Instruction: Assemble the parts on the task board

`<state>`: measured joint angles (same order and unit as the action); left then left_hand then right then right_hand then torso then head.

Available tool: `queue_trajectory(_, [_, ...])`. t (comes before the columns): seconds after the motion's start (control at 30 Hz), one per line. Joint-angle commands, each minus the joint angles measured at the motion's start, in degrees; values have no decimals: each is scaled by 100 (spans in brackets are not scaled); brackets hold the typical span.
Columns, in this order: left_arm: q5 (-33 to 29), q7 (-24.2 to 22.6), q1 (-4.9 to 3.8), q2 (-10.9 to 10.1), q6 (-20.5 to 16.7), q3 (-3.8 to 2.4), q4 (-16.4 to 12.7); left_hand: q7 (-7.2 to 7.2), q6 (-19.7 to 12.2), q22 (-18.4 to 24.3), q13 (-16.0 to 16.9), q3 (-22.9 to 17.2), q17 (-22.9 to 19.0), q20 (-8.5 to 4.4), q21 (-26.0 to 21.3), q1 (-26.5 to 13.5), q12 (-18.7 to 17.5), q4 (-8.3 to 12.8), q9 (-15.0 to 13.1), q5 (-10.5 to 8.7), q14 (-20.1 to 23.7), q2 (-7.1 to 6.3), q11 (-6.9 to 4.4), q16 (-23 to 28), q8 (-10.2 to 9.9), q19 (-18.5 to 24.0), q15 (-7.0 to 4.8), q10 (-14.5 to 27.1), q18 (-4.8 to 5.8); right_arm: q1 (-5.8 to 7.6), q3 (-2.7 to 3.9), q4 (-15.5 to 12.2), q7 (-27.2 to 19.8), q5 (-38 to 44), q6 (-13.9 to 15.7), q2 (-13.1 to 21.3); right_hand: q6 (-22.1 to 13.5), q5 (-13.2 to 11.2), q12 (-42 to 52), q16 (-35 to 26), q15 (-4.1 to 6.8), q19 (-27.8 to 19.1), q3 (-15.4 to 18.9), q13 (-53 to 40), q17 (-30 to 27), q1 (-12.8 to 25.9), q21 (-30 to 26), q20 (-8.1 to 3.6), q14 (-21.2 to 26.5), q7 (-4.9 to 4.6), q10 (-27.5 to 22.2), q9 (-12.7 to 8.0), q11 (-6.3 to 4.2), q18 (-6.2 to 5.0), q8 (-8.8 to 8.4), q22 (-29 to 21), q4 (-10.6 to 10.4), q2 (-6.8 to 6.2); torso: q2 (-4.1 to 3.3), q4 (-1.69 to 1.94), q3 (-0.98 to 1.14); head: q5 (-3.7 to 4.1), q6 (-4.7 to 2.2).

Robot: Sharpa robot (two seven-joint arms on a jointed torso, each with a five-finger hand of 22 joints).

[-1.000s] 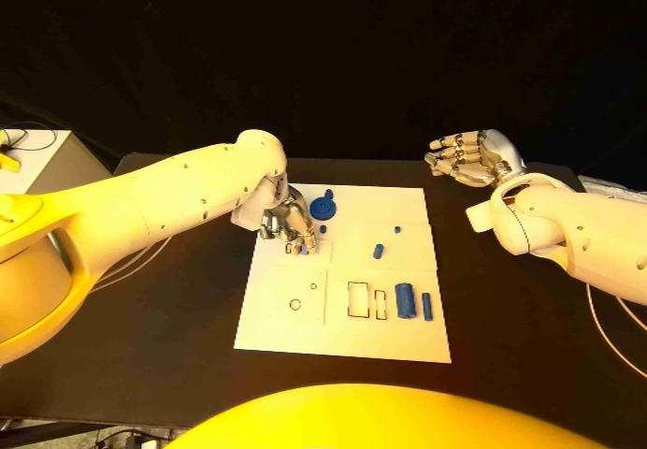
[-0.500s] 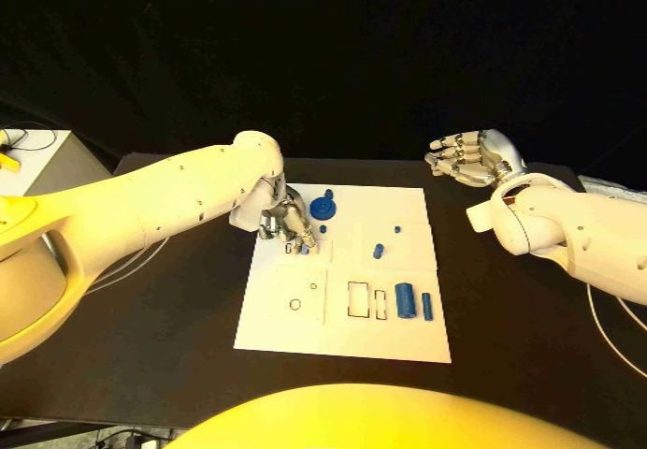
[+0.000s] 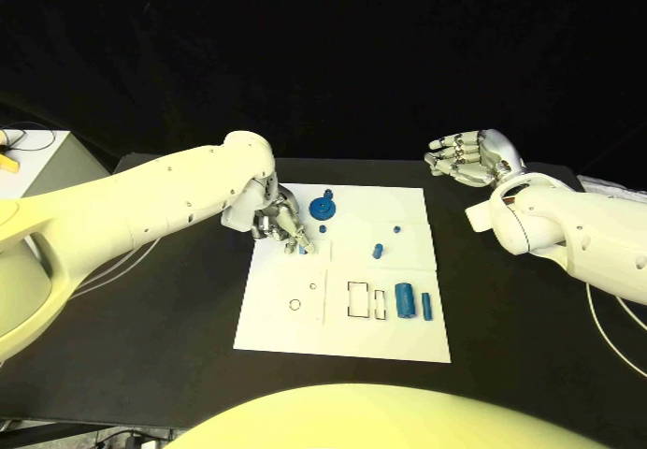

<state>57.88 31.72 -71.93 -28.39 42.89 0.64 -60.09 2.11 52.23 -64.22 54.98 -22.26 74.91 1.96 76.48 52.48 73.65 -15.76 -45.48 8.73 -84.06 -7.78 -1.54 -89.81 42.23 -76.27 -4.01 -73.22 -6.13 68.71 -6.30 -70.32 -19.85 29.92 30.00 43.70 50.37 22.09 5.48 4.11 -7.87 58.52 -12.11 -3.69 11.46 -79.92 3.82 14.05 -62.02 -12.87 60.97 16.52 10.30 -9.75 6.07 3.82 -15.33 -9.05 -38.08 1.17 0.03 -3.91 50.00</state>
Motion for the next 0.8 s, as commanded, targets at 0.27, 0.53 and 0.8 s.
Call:
queue_trajectory(0.27, [-283,-77,20,-97,-298,-98,-193,7,59,-2,-12,269,1509,-4,-44,51,-58,-96,-28,-560,-594,41,-1,-19,-29,-53,-49,-38,74,-8,2,-7,-74,10,-78,6,29,23,-35,-28,-13,-15,-38,2,-13,9,7,13,25,-134,3,-10,24,-81,-32,-4,-14,-56,3,3,4,1,0])
queue_trajectory(0.53, [-583,-154,66,-193,-612,-183,-305,8,57,15,-41,297,1509,-4,-55,54,-74,-91,-31,-563,-594,46,-1,-19,-32,-44,-49,-23,70,-13,2,-12,-74,10,-82,15,29,23,-35,-28,-13,-15,-38,2,-13,9,7,13,25,-134,3,-10,24,-81,-32,-4,-14,-56,-4,-7,7,-7,0])
queue_trajectory(0.8, [-703,-233,160,-475,-932,-380,-556,3,-18,72,-101,159,1497,-1,-98,905,-118,111,-65,-549,-590,274,-5,-13,-70,-9,-49,25,56,-14,2,-25,-69,10,-77,47,31,24,-36,-27,-13,-15,-44,2,-17,12,8,13,25,-133,6,-10,24,-81,-32,-4,-14,-56,-2,0,10,20,0])
